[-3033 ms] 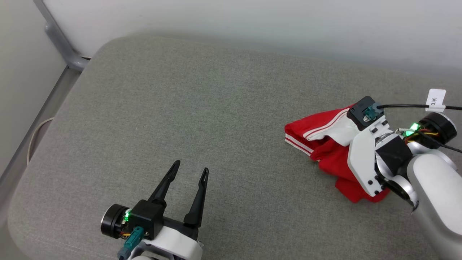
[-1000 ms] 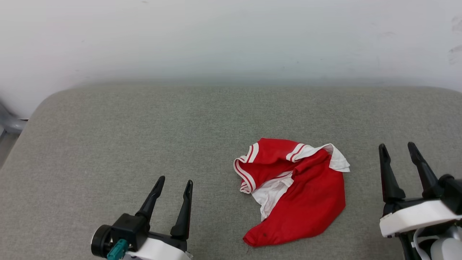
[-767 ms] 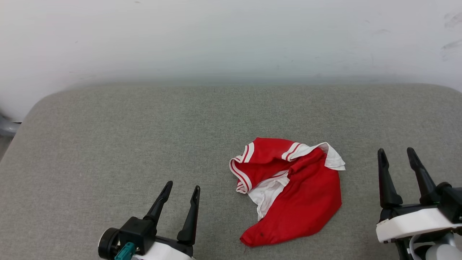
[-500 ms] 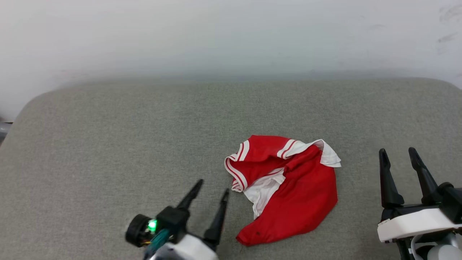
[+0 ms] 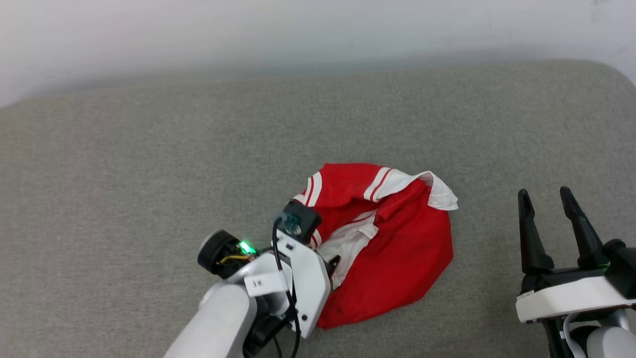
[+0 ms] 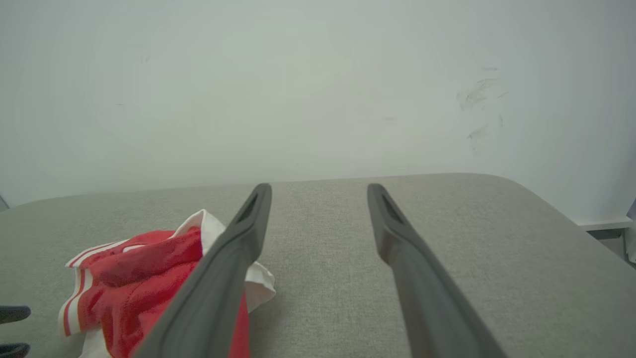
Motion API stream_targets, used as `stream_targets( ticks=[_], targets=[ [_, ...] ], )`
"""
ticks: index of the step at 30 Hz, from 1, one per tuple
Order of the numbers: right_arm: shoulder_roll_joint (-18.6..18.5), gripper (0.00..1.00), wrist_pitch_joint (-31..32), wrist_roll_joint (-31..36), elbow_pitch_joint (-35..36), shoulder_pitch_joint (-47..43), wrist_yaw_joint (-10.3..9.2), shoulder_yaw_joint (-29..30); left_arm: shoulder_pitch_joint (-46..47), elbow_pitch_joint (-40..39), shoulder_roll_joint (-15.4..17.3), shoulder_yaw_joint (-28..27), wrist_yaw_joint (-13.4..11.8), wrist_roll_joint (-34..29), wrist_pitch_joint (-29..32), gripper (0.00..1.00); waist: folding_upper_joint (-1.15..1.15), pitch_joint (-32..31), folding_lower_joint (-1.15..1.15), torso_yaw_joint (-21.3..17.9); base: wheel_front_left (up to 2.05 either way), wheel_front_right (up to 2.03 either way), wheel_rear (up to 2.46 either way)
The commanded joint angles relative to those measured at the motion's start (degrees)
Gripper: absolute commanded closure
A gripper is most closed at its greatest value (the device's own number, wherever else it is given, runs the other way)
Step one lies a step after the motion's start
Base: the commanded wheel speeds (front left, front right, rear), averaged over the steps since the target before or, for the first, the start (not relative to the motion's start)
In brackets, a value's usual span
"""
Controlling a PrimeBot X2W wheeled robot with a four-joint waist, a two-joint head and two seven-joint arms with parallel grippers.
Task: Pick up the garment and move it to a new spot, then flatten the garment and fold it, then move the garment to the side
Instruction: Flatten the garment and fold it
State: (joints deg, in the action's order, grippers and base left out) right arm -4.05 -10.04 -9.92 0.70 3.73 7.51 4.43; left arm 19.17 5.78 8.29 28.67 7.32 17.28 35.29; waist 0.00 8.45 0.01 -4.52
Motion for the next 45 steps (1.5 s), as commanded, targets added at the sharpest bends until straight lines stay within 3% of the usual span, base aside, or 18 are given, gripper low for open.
stream_targets(
  ticks=[1,7,20,21,23,28,33,45],
  targets=[
    [0.2,0.0,-0.2,0.4,0.1,1.1,-0.04,0.1,0.8,0.2,0.3,0.0,-0.1,-0.2,0.8,0.0,0.0,2.0,-0.01,-1.1,0.0,0.0,0.0],
    [0.7,0.0,-1.0,0.5,-0.6,2.1,-0.04,0.7,3.7,0.9,0.5,1.1,0.0,1.1,4.1,0.0,0.0,5.4,-0.01,-2.1,0.0,0.0,0.0],
    [1.2,0.0,-2.4,0.2,-2.3,3.8,-0.04,0.6,6.9,6.1,1.5,2.5,-0.3,0.9,3.2,0.0,0.0,9.4,-0.01,-3.1,0.0,0.0,0.0],
    [1.2,0.0,-2.5,0.3,-2.4,3.8,-0.04,0.8,7.0,6.7,1.6,2.6,-0.3,0.9,3.3,0.27,0.0,9.6,-0.01,-3.0,0.0,0.0,0.0],
    [1.2,0.0,-2.6,0.4,-2.6,4.0,-0.04,0.8,6.9,7.7,2.0,2.9,-0.3,0.9,3.4,1.0,0.0,9.8,-0.01,-2.7,0.0,0.0,0.0],
    [1.2,0.0,-2.6,0.7,-3.8,4.2,-0.04,0.6,6.1,8.1,2.5,4.4,0.0,2.4,2.8,1.0,0.0,8.7,-0.01,-1.1,0.0,0.0,0.0],
    [1.2,0.0,-2.4,0.3,-5.5,3.4,-0.04,0.9,4.0,6.0,5.6,4.8,0.0,3.4,-0.4,1.0,0.0,4.0,-0.01,1.5,0.0,0.0,0.0],
    [1.2,0.0,-2.8,-1.6,-8.7,1.7,-0.04,-0.3,3.5,-0.7,16.7,-4.1,-7.6,-1.5,-8.1,1.0,0.0,-1.8,-0.01,4.6,0.0,0.0,0.0]
  ],
)
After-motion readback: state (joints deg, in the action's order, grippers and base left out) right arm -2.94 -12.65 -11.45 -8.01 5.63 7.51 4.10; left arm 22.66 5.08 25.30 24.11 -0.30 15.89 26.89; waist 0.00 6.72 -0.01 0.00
